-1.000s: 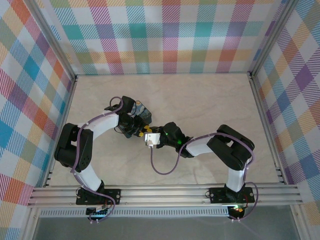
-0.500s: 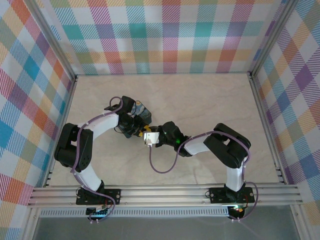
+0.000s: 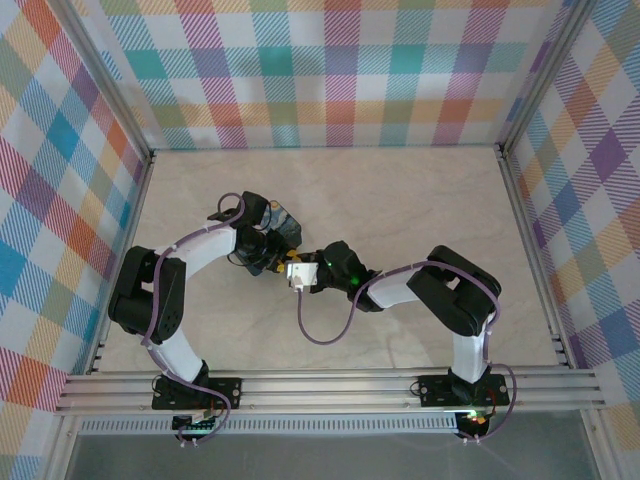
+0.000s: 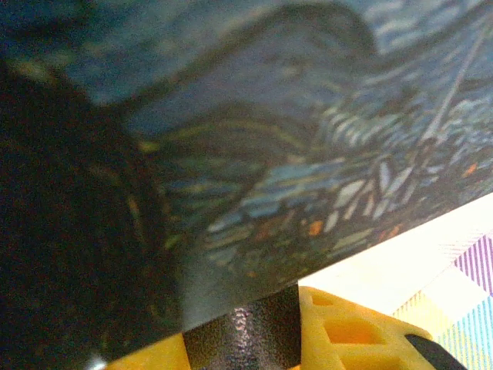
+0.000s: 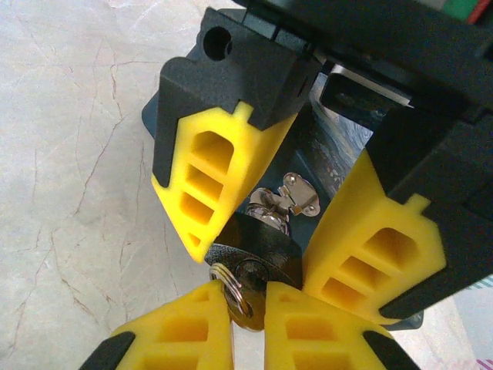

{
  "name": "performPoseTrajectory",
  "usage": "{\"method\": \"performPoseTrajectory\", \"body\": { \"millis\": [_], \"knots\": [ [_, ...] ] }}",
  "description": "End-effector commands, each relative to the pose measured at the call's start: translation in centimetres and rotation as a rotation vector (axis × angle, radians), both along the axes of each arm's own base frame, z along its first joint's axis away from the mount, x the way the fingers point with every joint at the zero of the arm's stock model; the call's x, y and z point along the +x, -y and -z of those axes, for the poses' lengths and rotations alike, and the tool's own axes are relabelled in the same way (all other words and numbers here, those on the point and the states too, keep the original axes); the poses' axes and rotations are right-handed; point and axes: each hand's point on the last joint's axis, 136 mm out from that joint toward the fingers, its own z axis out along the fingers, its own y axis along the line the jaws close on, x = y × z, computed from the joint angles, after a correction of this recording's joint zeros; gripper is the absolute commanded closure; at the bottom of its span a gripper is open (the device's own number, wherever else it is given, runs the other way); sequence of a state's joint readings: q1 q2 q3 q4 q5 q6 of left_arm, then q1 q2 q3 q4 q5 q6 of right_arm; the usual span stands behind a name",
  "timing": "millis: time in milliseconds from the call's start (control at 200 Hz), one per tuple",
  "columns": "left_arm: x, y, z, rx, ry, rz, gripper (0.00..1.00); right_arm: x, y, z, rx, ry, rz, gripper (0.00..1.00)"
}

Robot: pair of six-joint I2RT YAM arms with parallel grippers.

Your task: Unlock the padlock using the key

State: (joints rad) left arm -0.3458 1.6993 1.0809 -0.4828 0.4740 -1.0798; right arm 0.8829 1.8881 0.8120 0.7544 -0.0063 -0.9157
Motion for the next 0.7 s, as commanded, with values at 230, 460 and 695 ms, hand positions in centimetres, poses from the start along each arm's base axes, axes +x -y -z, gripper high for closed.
{"method": "performPoseTrajectory", "body": {
  "millis": [230, 460, 695],
  "knots": [
    [-2.6, 0.4, 0.8, -0.069, -0.146, -0.031, 0.93, -0.4, -1.1, -1.9, 0.100, -0.182, 0.072, 0.99],
    [-2.5, 0.4, 0.8, -0.075, -0.141, -0.041, 0.93, 0.3, -0.5, -3.0, 0.262, -0.372, 0.242, 1.00],
    [-2.4, 0.4, 1.0, -0.087, -0.137, -0.066, 0.93, 1.1, 0.9, -3.2, 0.431, -0.581, 0.469, 1.00]
  ]
}}
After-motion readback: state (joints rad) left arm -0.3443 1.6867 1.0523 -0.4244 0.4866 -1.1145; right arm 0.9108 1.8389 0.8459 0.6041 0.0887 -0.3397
